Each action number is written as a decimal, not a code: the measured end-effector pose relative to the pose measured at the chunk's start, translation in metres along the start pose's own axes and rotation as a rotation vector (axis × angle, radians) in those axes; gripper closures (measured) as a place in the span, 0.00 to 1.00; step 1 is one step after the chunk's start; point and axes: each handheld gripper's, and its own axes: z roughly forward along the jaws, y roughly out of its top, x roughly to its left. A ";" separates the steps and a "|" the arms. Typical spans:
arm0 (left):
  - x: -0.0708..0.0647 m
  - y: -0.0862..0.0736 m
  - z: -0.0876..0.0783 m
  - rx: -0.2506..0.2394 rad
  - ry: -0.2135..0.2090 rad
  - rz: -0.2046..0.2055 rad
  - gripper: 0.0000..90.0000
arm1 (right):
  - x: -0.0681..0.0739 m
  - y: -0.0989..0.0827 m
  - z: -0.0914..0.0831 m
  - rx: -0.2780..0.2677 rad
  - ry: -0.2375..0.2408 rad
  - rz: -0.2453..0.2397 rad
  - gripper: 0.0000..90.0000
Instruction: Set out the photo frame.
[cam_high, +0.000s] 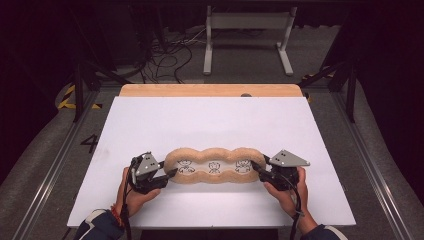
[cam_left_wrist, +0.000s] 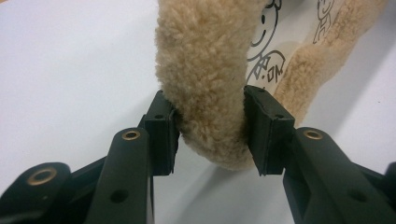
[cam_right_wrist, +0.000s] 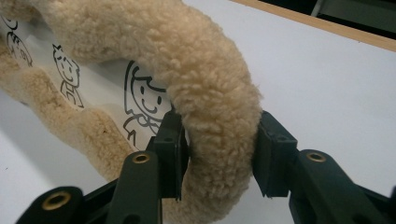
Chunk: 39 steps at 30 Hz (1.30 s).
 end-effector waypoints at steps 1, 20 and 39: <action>-0.001 0.000 0.000 0.000 0.004 0.000 0.65 | 0.000 -0.001 0.000 -0.002 -0.002 0.001 0.66; 0.001 -0.001 0.002 -0.015 0.002 0.016 0.64 | -0.003 -0.005 0.000 0.011 0.029 0.033 0.59; -0.005 0.004 0.000 -0.014 0.007 0.078 0.44 | -0.002 0.008 -0.001 0.019 0.065 -0.061 0.41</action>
